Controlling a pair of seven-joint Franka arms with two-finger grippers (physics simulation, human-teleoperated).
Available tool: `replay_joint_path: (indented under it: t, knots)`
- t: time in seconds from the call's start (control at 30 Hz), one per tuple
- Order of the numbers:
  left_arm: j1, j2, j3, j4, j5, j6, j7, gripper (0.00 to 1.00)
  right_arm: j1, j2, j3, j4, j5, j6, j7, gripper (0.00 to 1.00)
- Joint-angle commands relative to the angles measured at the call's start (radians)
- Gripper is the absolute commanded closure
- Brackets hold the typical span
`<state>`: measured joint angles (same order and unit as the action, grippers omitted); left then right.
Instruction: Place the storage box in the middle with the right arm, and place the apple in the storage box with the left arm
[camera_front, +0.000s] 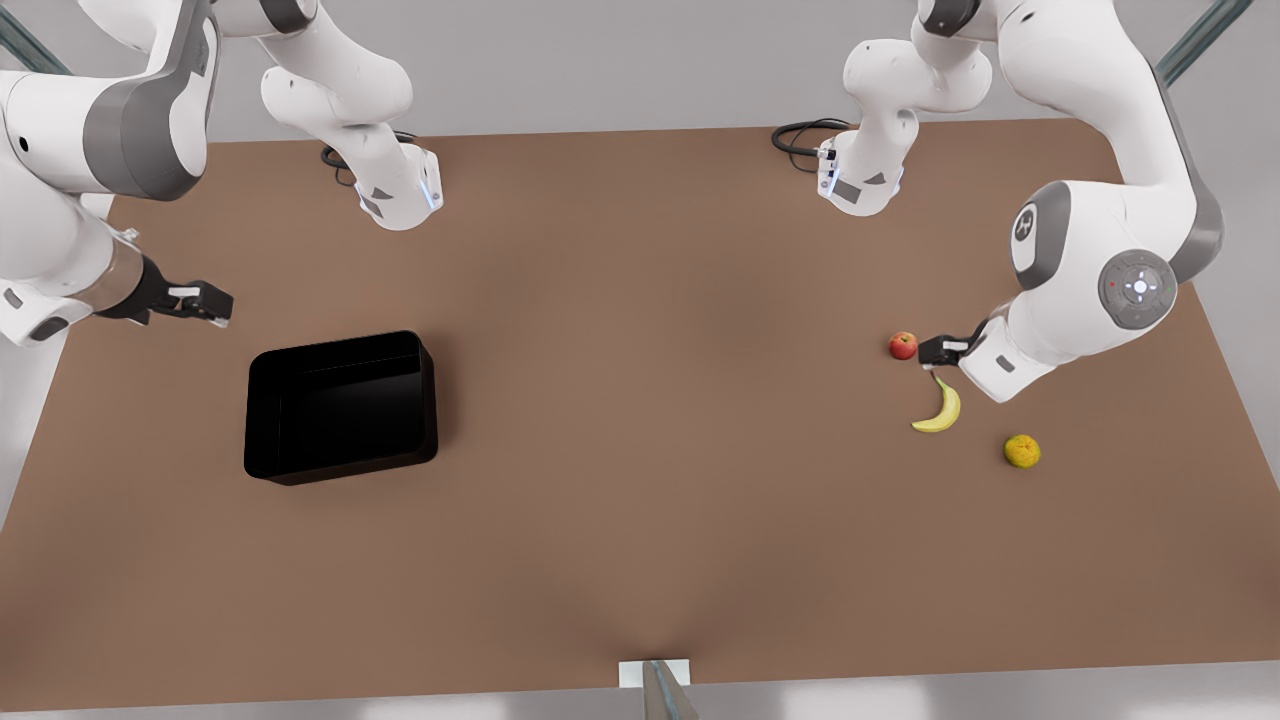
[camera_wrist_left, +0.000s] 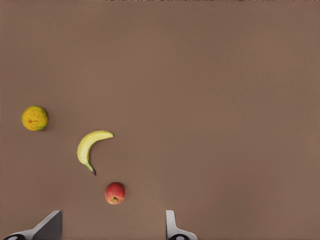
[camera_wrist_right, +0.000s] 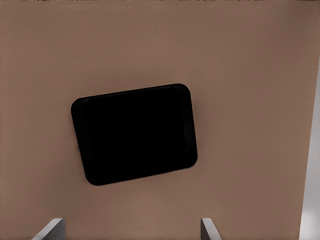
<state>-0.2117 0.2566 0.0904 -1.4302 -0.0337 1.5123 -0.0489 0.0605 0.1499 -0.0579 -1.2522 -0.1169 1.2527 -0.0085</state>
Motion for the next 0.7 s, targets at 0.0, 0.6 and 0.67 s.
replay_joint_path:
  t: [0.0, 0.6, 0.67]
  knots:
    - [0.000, 0.000, 0.000, 0.000, 0.001, 0.019, -0.025, 0.00, -0.001, -0.001, 0.000, 0.000, 0.000, 0.014, -0.001, 0.00]
    - [0.003, 0.004, 0.002, 0.025, -0.002, 0.019, -0.016, 0.00, -0.244, 0.350, -0.042, -0.474, 0.036, 0.899, -0.524, 0.00]
    - [0.005, 0.004, 0.002, 0.025, -0.002, 0.019, -0.016, 0.00, -0.257, 0.365, -0.060, -0.497, 0.036, 0.887, -0.530, 0.00]
